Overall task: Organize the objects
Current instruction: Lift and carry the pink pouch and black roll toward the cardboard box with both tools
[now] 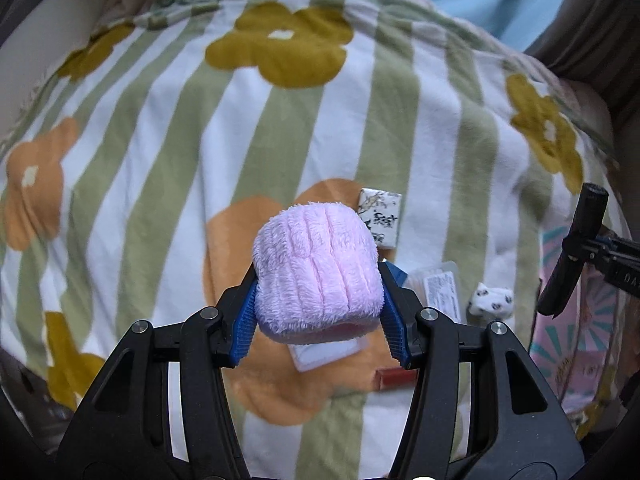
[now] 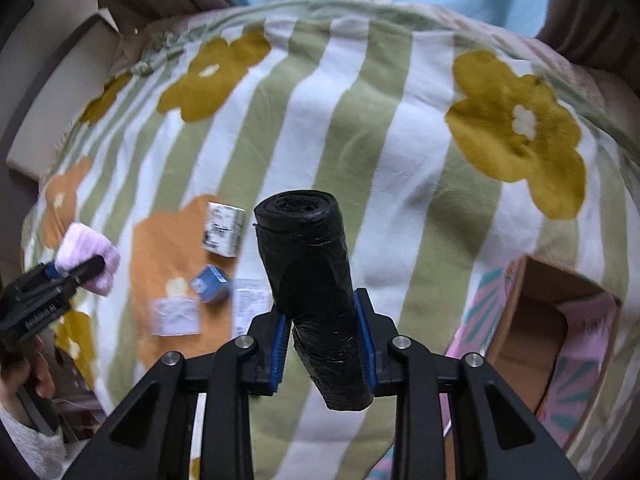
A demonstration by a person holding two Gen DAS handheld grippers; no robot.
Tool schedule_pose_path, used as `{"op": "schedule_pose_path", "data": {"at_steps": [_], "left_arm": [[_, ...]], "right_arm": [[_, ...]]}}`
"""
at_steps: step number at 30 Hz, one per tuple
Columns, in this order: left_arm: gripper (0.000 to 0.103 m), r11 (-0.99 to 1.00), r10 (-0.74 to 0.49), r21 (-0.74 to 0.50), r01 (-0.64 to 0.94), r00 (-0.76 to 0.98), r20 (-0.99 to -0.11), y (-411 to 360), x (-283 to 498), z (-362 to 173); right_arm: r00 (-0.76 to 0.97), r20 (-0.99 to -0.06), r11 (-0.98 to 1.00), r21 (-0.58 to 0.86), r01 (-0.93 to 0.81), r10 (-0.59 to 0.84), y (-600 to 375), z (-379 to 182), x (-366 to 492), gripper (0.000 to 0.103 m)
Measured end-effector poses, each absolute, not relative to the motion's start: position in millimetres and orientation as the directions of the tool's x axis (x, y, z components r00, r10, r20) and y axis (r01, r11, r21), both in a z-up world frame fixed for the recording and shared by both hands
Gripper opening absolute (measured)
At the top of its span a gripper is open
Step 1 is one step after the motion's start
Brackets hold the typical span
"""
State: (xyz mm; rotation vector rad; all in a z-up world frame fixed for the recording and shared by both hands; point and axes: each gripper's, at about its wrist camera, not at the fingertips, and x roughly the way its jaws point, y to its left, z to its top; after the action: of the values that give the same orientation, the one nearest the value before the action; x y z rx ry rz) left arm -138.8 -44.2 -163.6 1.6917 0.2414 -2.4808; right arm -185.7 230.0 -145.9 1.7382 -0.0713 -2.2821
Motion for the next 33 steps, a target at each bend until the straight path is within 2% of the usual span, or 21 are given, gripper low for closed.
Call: {"op": "schedule_pose_path", "data": {"at_steps": [8,17,24,33], "left_arm": [[0.050,-0.995,0.014,-0.053,0.090,-0.390,-0.921,-41,-105,-117],[0.050,-0.995,0.083,-0.095,0.006,-0.419,-0.904,-30,-67,-77],[0.050,-0.992,0.125,-0.098,-0.082,-0.444,-0.888,-7,-69,-59],[0.050,-0.969,0.194,-0.096,-0.229,-0.452,-0.871,49,-94,-39]], "right_arm": [[-0.259,-0.932,-0.967,0.243,0.072,-0.254,212,-94,-128,0.028],[-0.281,-0.920,-0.957,0.289,-0.018,-0.273,193,-65,-72,0.028],[-0.350,-0.906,-0.960,0.275,-0.054,-0.240,202,-40,-64,0.028],[-0.427,-0.889,-0.950,0.261,-0.173,-0.166,259,-9,-47,0.028]]}}
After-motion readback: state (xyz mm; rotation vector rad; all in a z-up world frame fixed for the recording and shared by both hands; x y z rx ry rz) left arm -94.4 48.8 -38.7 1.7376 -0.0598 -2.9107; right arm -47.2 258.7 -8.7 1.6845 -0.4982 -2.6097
